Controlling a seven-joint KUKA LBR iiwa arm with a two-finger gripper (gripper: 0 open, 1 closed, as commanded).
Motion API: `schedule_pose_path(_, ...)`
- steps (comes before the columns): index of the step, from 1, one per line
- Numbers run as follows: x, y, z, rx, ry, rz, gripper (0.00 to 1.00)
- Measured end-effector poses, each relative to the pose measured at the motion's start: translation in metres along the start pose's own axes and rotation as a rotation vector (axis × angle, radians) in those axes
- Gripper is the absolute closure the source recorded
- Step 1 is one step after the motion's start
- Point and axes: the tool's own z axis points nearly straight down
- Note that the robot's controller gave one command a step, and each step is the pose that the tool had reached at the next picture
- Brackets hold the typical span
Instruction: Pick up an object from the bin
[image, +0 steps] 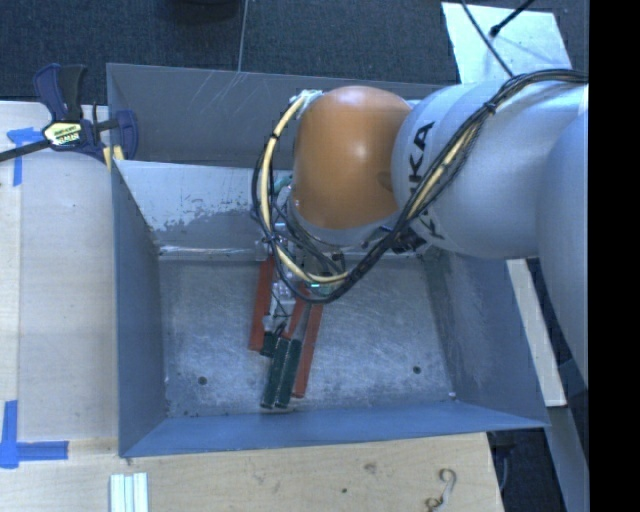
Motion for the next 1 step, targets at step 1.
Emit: schedule_pose_path(1,-0.0507,-0.0612,0.1113,0.000,-0.006,-0.390,0.00)
